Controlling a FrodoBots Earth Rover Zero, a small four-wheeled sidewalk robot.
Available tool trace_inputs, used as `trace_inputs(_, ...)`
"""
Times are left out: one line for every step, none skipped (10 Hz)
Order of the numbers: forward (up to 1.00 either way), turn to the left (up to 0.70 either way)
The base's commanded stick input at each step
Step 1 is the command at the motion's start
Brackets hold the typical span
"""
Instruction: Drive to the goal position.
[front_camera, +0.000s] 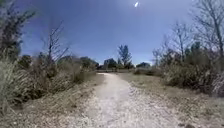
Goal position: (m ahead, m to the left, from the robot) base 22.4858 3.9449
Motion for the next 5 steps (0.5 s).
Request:
trace_inputs(0.50, 0.00)
trace_inputs(0.50, 0.00)
trace_inputs(0.50, 0.00)
trace_inputs(0.50, 0.00)
trace_inputs(0.50, 0.00)
